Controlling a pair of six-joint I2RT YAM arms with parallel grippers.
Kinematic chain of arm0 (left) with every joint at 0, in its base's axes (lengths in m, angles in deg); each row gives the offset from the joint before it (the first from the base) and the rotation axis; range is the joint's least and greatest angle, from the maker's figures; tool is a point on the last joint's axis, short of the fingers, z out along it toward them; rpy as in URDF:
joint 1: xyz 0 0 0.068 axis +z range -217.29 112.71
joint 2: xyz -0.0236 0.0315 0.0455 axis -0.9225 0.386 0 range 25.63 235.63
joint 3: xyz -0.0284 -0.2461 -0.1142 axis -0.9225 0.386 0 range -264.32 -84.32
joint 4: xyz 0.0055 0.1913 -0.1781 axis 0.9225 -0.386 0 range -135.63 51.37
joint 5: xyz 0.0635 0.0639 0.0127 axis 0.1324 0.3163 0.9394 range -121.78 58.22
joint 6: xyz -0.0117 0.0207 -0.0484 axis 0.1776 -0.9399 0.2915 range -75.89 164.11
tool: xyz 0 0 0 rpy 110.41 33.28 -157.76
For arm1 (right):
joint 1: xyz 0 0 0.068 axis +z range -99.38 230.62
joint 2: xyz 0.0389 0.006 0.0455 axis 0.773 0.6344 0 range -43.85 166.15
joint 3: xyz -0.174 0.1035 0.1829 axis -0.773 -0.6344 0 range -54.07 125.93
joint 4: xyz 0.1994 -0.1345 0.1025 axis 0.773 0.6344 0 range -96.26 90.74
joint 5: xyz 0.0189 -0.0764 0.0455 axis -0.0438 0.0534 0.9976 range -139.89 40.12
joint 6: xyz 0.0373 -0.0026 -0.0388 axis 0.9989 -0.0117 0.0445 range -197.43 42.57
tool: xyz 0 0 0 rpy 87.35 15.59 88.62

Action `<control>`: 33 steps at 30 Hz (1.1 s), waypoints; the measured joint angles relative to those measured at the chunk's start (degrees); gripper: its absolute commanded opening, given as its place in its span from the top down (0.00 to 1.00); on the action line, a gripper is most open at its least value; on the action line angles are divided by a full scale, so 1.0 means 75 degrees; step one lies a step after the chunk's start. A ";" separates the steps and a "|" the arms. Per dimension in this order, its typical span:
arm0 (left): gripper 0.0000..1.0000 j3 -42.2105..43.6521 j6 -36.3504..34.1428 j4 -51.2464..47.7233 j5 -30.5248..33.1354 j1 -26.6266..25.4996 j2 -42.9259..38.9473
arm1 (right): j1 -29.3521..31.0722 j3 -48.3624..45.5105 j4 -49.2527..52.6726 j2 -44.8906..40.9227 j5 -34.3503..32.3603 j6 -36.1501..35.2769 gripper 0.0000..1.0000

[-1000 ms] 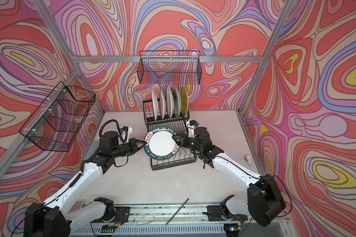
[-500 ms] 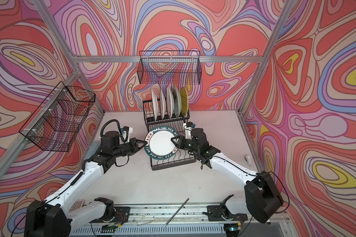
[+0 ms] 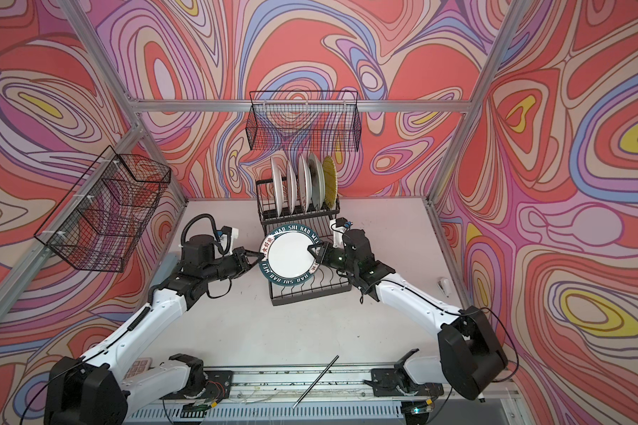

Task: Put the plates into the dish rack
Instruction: 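Grasp the plate's rim with the right gripper and open the left gripper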

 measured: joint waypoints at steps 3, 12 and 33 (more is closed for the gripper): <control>0.84 0.0000 -0.0032 -0.0020 0.0047 -0.0006 0.0000 | 0.0003 0.0000 -0.0050 -0.0012 -0.0012 -0.0006 1.00; 0.68 -0.0373 -0.0379 -0.0694 0.0259 -0.0035 0.0099 | 0.0134 -0.0012 0.0187 -0.0137 0.0009 -0.0522 1.00; 0.67 -0.0688 -0.0953 -0.2206 0.1521 -0.0041 -0.0478 | 0.0137 -0.0017 0.1084 -0.1099 -0.0615 -0.1154 1.00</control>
